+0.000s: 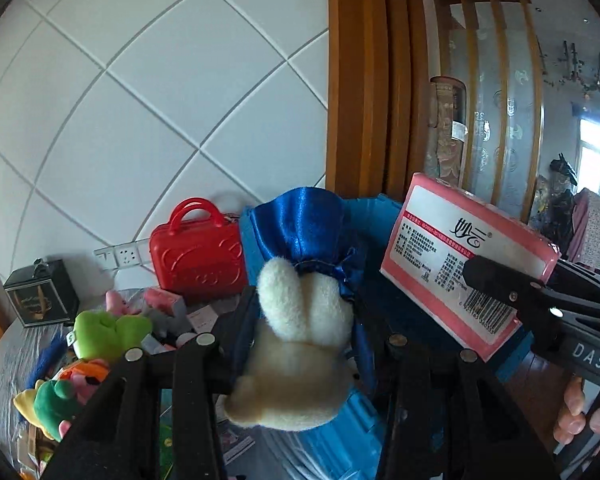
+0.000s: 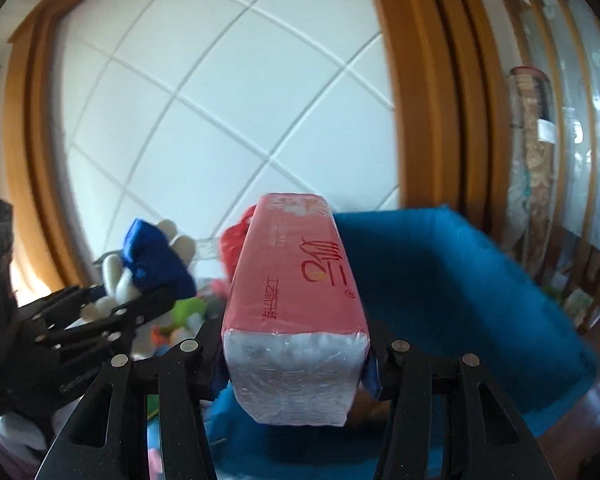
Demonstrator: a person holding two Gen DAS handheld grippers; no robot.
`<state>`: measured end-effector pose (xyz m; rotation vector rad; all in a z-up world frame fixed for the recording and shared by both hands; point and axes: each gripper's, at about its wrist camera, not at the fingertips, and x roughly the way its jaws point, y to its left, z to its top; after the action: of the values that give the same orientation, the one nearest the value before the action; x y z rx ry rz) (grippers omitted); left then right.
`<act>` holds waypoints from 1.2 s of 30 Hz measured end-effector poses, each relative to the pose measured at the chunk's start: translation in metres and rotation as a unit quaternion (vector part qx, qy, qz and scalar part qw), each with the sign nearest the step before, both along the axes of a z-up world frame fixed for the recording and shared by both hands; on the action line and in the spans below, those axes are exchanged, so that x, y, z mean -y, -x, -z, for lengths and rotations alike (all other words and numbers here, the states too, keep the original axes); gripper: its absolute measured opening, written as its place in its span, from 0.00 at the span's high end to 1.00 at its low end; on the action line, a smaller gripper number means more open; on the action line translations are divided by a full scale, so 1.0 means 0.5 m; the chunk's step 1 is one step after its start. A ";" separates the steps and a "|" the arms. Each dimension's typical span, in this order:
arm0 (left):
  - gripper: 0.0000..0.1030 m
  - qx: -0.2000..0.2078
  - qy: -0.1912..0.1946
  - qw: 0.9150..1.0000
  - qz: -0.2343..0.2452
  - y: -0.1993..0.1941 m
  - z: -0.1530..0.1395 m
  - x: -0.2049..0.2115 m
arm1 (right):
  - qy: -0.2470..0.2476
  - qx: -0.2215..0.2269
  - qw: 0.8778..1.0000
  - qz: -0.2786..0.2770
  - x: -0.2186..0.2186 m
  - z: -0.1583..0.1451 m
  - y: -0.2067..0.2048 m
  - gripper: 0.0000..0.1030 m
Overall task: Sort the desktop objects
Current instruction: 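Lift the bunny with the left tool while the right tool lifts the tissue pack, then release the bunny and tissue pack into the blue crate from both tools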
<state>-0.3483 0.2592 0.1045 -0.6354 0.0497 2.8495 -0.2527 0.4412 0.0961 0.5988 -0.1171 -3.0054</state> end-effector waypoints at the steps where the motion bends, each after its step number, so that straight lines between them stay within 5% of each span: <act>1: 0.59 0.004 0.003 1.000 0.004 0.016 -0.011 -0.024 | -0.014 0.004 1.000 0.017 -0.018 -0.009 0.016 0.52; 6: 0.59 0.090 0.012 0.995 0.042 0.152 -0.006 -0.154 | -0.059 0.084 0.994 0.042 -0.101 0.015 0.135 0.52; 15: 0.59 0.276 0.070 0.957 0.049 0.344 0.142 -0.304 | -0.089 0.275 0.957 0.024 -0.190 0.188 0.289 0.52; 20: 0.56 0.295 0.087 0.950 0.049 0.350 0.185 -0.331 | -0.116 0.318 0.941 0.016 -0.217 0.229 0.300 0.52; 25: 0.53 0.305 0.090 0.947 0.052 0.350 0.208 -0.343 | -0.131 0.322 0.937 0.021 -0.230 0.228 0.286 0.52; 36: 0.31 0.277 0.087 0.955 0.058 0.314 0.201 -0.342 | -0.128 0.322 0.938 0.025 -0.235 0.222 0.250 0.46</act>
<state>-0.5050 0.4299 0.0041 -1.3918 0.2367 2.4687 -0.3777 0.5586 -0.0147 1.6040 0.2307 -2.7530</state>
